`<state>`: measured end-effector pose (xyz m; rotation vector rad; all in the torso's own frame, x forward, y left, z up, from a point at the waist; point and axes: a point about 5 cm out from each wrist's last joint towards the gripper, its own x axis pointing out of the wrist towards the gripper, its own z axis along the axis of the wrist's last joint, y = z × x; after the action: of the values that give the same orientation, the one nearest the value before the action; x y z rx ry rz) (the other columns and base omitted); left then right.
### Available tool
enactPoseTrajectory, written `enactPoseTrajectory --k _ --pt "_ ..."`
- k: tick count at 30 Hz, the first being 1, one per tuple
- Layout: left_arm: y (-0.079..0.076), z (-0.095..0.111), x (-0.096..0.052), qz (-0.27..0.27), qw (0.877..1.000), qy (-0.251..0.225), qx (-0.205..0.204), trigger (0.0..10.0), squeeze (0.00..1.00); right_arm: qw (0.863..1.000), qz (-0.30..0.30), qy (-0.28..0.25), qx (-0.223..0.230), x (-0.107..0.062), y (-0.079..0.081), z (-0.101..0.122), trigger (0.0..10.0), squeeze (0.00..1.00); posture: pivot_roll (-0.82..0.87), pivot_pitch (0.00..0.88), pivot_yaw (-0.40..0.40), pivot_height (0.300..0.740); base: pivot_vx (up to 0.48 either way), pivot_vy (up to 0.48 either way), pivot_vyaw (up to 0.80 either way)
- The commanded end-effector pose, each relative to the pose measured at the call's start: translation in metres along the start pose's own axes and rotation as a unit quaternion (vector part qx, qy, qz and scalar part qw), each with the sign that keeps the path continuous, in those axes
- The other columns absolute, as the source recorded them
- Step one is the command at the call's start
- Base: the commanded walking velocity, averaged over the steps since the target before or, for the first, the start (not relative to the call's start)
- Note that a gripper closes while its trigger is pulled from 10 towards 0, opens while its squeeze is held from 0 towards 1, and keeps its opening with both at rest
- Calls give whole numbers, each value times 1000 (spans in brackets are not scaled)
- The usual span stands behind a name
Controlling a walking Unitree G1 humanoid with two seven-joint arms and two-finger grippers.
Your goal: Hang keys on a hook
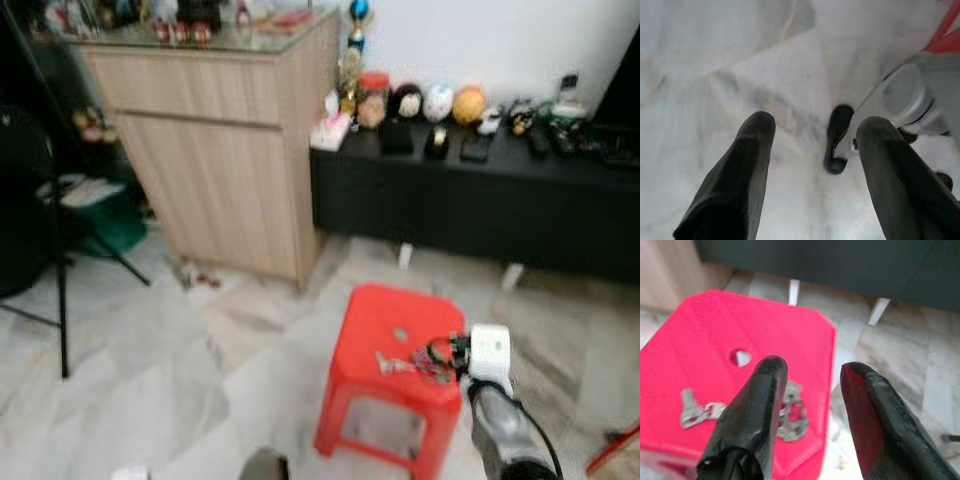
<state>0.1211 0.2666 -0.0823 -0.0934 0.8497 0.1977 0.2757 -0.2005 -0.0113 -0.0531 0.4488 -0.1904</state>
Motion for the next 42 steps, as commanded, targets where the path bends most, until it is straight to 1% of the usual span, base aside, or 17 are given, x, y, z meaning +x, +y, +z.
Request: enactPoseTrajectory --k 1,7,10,13,18,20,22,34,42 --pt "3 9 2 3 1000 -14 0 10000 0 1000 3 13 3 -1 3 -4 10000 0 197 0 -16 650 0 0 0" --pt "2 9 2 -1 1000 -11 2 10000 0 1000 5 28 13 -3 2 -11 10000 0 193 0 -14 650 0 0 0" --pt "3 9 3 -1 1000 -11 3 10000 0 1000 6 29 10 -3 3 -11 10000 0 190 0 -12 650 0 0 0" --pt "2 10 3 -1 1000 -13 0 10000 0 999 18 40 -5 -4 5 -15 10000 0 194 0 -15 650 0 0 0" --pt "2 10 3 -2 1000 -14 -2 10000 0 999 26 34 -14 -4 9 -13 10000 0 193 0 -16 650 244 0 175" --pt "2 10 3 -4 1000 -14 -1 10000 0 999 28 42 -17 -5 10 -16 10000 0 192 0 -15 650 266 0 456" --pt "2 10 3 -4 1000 -14 -2 10000 0 998 23 51 -10 -6 8 -19 10000 0 192 0 -15 650 264 0 0" --pt "1 11 3 -5 1000 -15 -2 10000 0 998 24 58 -11 -6 8 -21 10000 0 191 0 -15 650 278 0 0" --pt "1 12 3 -6 1000 -15 -1 10000 0 997 34 67 -23 -8 11 -25 10000 0 189 0 -11 650 291 0 0"
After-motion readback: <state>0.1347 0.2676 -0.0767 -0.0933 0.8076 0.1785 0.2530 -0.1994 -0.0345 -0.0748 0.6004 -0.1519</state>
